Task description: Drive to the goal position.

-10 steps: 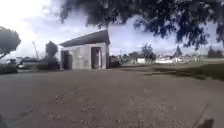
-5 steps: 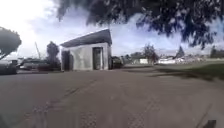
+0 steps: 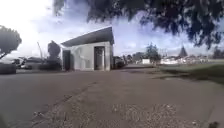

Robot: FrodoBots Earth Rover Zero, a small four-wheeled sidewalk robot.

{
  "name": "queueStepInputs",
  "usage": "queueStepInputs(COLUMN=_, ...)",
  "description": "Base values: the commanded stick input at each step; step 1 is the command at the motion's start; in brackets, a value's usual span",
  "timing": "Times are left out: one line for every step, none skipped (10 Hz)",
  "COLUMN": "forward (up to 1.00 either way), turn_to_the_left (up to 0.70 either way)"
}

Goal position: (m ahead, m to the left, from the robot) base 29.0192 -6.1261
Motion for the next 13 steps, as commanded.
queueStepInputs(forward=0.7, turn_to_the_left=-0.18)
queueStepInputs(forward=0.7, turn_to_the_left=-0.17)
queueStepInputs(forward=0.7, turn_to_the_left=-0.17)
queueStepInputs(forward=0.7, turn_to_the_left=-0.18)
queueStepInputs(forward=0.7, turn_to_the_left=-0.17)
queueStepInputs(forward=0.7, turn_to_the_left=-0.17)
queueStepInputs(forward=0.7, turn_to_the_left=-0.18)
queueStepInputs(forward=0.7, turn_to_the_left=-0.17)
queueStepInputs(forward=0.7, turn_to_the_left=-0.17)
queueStepInputs(forward=0.7, turn_to_the_left=-0.17)
queueStepInputs(forward=0.7, turn_to_the_left=-0.18)
queueStepInputs(forward=0.7, turn_to_the_left=-0.18)
queueStepInputs(forward=0.7, turn_to_the_left=-0.18)
